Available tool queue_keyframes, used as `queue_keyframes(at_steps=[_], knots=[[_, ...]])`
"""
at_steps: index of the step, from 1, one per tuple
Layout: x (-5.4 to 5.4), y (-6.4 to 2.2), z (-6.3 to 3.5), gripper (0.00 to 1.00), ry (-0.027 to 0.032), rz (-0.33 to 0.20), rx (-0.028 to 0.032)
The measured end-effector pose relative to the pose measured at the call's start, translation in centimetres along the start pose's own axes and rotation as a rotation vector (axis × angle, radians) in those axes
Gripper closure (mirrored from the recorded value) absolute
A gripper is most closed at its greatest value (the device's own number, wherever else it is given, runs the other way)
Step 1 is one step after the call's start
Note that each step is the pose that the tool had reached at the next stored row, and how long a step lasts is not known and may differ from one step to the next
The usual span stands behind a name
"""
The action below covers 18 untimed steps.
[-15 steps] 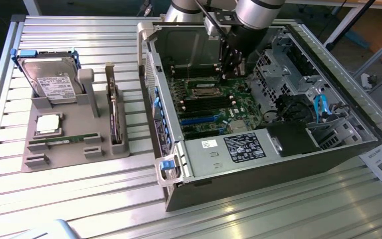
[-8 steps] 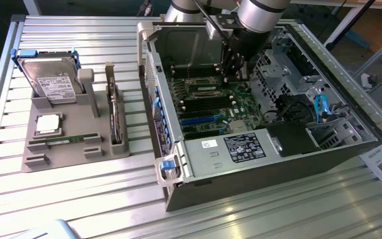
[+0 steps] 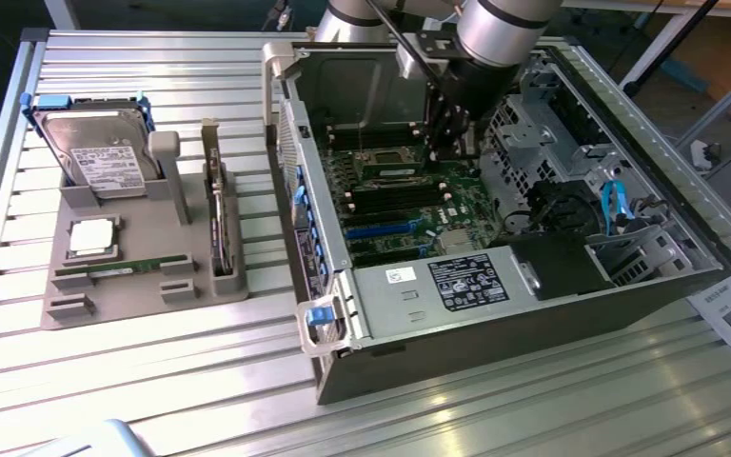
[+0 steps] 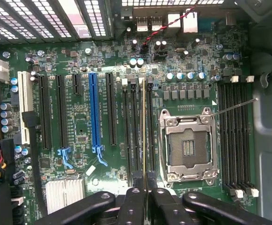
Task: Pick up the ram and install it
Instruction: 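Insert the ram into the slot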
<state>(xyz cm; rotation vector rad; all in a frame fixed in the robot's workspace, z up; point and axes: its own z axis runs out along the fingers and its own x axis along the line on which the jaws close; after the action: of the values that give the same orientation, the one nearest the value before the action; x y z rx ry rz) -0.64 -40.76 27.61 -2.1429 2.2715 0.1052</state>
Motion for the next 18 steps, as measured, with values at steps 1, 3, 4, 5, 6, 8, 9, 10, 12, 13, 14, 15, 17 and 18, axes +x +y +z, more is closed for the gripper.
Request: queue_keyframes(at_steps=[1,3,4,5,6,8,9,10,12,13,14,15,17,18], knots=[[0.06,0.0,0.0,0.88,-0.002,0.0,-0.0001],[0.14,0.0,-0.01,0.88,-0.0054,-0.003,-0.0004],[0.16,0.0,-0.01,0.88,-0.0069,-0.005,-0.0006],[0.18,0.0,-0.01,0.88,-0.0088,-0.007,-0.0009],[0.22,0.0,-0.01,0.88,-0.0106,-0.011,-0.0011],[0.22,0.0,-0.01,0.88,-0.0112,-0.013,-0.0014],[0.22,0.0,-0.01,0.88,-0.0113,-0.013,-0.0014],[0.22,0.0,-0.01,0.88,-0.0113,-0.013,-0.0013],[0.23,0.0,0.01,0.88,-0.0112,-0.013,-0.0013],[0.23,0.0,0.06,0.88,-0.0115,-0.013,-0.0013],[0.23,0.0,0.1,0.88,-0.0115,-0.013,-0.0013],[0.23,-0.01,0.15,0.88,-0.0113,-0.013,-0.0013],[0.25,-0.01,0.21,0.88,-0.0111,-0.013,-0.0013],[0.28,-0.01,0.22,0.88,-0.0112,-0.013,-0.0013]])
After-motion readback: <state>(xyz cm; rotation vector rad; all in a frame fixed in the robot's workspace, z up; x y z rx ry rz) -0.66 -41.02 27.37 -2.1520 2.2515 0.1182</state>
